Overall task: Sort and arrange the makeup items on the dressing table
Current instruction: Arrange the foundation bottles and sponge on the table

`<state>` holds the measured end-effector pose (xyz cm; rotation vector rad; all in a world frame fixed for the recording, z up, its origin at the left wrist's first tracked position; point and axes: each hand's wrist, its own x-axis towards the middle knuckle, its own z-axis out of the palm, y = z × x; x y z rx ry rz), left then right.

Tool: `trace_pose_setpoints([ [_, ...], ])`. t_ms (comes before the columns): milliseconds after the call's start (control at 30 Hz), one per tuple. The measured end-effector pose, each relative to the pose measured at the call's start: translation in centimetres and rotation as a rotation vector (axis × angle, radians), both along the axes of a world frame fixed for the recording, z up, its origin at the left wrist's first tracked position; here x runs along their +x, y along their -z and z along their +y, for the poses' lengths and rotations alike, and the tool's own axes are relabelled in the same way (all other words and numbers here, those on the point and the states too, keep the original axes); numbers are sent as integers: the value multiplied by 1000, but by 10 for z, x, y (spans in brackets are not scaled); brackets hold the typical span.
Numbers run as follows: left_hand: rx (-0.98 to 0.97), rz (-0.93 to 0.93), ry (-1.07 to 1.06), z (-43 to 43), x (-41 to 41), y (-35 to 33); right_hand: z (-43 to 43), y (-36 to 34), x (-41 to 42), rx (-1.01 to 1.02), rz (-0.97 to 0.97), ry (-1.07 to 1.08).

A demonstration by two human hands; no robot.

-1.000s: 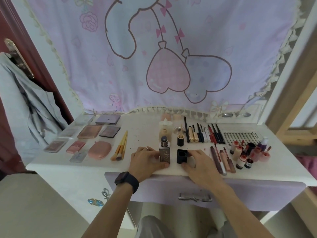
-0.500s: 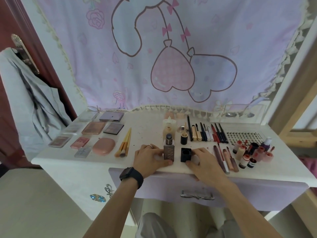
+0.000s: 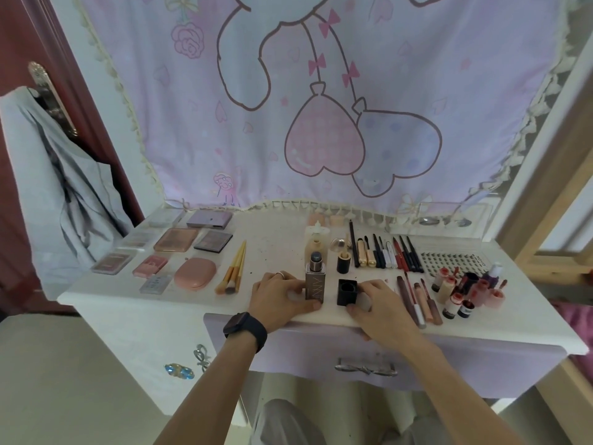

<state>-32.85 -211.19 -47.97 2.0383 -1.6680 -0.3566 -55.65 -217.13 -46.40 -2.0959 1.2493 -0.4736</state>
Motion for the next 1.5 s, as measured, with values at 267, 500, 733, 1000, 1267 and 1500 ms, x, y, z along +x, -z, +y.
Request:
trace_pose_setpoints([
  [267,10,18,2,6,-2,-6,4,-1,-1,3,-18,42],
  [500,-144,86,-73,43,-1,2,46,16,-12,-192,-169,107],
  [733,-308,48,-253,84,27,-1,82,29,40,-472,-29,-222],
  [1000,-160,11,-462,89,67,-20,74,28,115,-730,76,-382],
  [1267,-25,-146,-345,51,72,-34,57,49,123,-875,34,-408],
  [1500,-39,-134,-315,41,71,-26,65,46,114,-787,-12,-413],
])
